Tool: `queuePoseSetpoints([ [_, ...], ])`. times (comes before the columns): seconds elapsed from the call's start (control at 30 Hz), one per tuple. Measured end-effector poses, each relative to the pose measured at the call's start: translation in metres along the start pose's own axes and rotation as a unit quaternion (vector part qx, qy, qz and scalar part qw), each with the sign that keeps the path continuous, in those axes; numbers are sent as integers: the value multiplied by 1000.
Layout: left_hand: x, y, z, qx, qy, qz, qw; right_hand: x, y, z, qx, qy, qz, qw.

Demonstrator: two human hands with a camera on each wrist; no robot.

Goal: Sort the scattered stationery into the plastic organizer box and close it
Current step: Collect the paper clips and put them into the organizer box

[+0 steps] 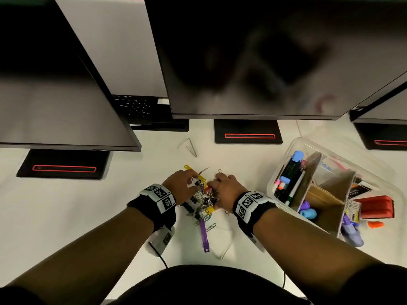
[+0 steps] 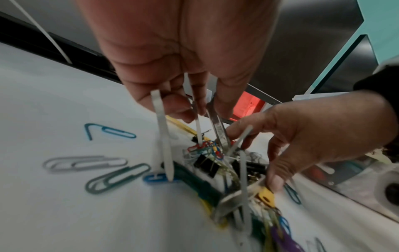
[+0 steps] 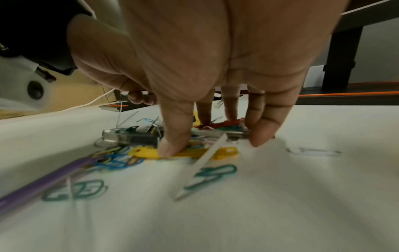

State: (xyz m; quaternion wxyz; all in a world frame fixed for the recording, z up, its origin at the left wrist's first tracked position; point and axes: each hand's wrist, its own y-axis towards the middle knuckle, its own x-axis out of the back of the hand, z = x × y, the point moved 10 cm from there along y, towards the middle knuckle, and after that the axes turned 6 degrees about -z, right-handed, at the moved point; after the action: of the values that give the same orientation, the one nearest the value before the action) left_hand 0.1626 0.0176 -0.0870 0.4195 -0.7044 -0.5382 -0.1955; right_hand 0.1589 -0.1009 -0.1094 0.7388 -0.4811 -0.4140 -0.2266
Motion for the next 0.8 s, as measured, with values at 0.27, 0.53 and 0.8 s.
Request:
queuePoseSetpoints([
  [0.27, -6, 4, -22, -34, 4, -7, 999, -1, -14, -10, -30, 72, -34, 996],
  [0.53, -1, 6, -14, 6, -8, -30, 999, 6, -23, -16, -52, 76, -41, 995],
  [0.8, -7, 13, -33, 1, -23, -14, 1000, 39, -40, -20, -77, 132, -129, 980],
])
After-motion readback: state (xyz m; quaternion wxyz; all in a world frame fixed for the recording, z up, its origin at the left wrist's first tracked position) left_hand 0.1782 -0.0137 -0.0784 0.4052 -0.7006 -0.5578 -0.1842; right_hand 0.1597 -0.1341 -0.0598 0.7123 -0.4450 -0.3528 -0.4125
